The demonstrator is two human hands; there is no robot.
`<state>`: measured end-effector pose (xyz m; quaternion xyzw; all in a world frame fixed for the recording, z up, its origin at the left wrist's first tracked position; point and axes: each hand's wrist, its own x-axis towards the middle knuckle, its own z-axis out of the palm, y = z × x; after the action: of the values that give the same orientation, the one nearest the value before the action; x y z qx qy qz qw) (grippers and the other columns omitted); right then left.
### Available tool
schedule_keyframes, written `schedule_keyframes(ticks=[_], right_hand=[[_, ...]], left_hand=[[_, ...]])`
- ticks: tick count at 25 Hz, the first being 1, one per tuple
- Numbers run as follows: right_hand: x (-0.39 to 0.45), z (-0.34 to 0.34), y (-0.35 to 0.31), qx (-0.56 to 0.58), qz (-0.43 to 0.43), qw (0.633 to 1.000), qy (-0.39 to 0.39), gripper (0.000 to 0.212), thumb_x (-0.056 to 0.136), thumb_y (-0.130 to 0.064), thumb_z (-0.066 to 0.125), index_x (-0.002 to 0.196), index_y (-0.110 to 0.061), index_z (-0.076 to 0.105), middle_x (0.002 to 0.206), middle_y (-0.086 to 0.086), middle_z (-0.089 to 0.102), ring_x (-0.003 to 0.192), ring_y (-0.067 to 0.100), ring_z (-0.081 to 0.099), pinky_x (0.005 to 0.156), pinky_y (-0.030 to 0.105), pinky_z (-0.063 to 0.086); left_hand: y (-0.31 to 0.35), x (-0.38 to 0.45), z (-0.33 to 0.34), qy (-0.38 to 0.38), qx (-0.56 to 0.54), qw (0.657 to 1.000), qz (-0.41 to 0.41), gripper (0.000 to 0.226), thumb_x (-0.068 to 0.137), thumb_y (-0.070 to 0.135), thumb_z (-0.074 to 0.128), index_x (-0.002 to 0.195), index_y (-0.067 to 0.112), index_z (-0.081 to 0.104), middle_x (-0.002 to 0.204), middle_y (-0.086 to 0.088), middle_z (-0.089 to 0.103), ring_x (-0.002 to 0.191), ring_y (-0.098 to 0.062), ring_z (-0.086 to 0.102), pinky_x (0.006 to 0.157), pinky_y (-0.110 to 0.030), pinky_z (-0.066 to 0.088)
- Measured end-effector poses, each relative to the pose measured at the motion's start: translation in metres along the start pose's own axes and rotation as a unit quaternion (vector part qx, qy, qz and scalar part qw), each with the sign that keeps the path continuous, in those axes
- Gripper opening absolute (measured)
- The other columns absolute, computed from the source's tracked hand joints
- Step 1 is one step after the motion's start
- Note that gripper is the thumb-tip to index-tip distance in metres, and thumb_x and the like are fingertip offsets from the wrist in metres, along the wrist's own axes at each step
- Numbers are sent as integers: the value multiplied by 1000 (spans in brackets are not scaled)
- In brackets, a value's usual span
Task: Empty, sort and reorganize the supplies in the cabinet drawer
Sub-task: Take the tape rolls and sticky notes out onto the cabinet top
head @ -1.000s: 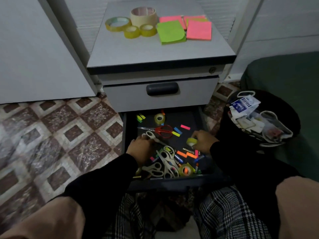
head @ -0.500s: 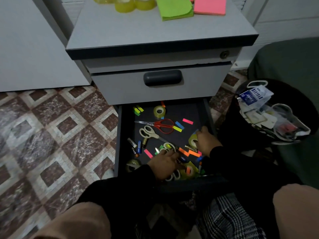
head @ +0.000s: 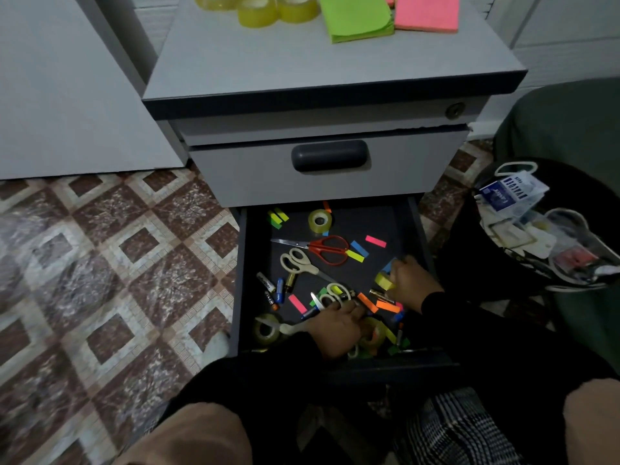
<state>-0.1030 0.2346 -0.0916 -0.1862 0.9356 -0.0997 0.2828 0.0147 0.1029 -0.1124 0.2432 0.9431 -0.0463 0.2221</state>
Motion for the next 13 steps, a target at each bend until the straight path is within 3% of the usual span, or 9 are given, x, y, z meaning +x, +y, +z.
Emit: schedule_keyframes(ticks=[4, 7, 9, 11, 13], right_hand=[[-3, -5, -2, 8, 2, 1000, 4, 29, 80, -16, 68, 86, -13, 41, 123, 19, 52, 112, 30, 53, 89, 29, 42], [-7, -6, -3, 14, 13, 1000, -2, 33, 77, -17, 72, 72, -16, 39, 114, 15, 62, 108, 27, 58, 84, 28, 44], [-10, -6, -2, 41, 20, 999, 2, 40, 74, -17, 76, 69, -18, 36, 111, 14, 60, 104, 26, 57, 82, 29, 44], [-12, -9, -1, 97, 22, 995, 14, 39, 71, -14, 79, 84, -14, 42, 107, 13, 54, 98, 24, 55, 78, 30, 43], [-13, -10, 1, 126, 16, 992, 18, 53, 70, -11, 79, 112, -10, 47, 115, 15, 49, 103, 28, 54, 81, 28, 41]], left_hand=[[-3, -2, 2, 90, -6, 996, -1, 29, 85, 25, 61, 113, 23, 65, 134, -4, 54, 116, -25, 53, 85, -33, 45], [-3, -3, 1, 23, -46, 999, 10, 34, 96, 18, 44, 129, 17, 54, 149, -4, 35, 134, -27, 33, 99, -41, 33], [-4, -4, -1, 13, -41, 999, 16, 38, 95, 14, 45, 132, 21, 50, 153, 0, 29, 139, -24, 26, 101, -41, 32], [-6, -3, 0, -5, -24, 999, 20, 44, 94, 13, 46, 136, 25, 46, 154, 0, 25, 141, -24, 22, 102, -42, 31], [-5, -2, 1, -11, -12, 1000, 6, 44, 94, 14, 47, 137, 22, 46, 152, -6, 29, 138, -26, 26, 101, -42, 32]])
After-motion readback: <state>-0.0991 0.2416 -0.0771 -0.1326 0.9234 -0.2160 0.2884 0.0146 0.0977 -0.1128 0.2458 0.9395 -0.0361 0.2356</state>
